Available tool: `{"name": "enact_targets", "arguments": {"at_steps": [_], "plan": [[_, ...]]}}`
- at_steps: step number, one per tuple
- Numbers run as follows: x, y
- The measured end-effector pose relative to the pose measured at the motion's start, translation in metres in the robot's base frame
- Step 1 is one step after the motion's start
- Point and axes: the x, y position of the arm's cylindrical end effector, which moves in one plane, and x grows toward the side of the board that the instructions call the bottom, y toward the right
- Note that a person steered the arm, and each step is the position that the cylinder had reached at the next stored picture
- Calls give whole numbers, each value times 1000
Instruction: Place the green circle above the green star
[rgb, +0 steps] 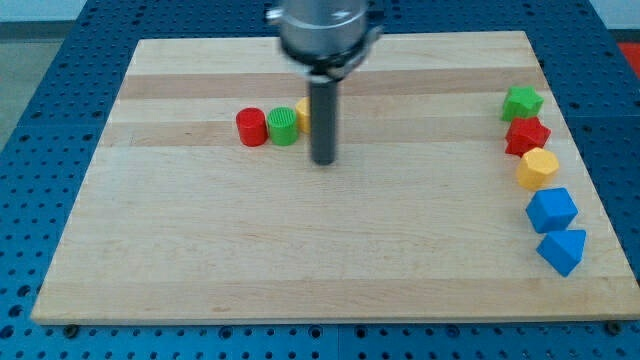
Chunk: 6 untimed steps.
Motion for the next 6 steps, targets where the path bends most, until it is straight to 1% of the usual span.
{"name": "enact_targets", "arguments": {"at_steps": [1,3,4,5,6], "plan": [[-3,-47],[-47,-56],[-50,-43],[-54,-18],[-71,6]]}}
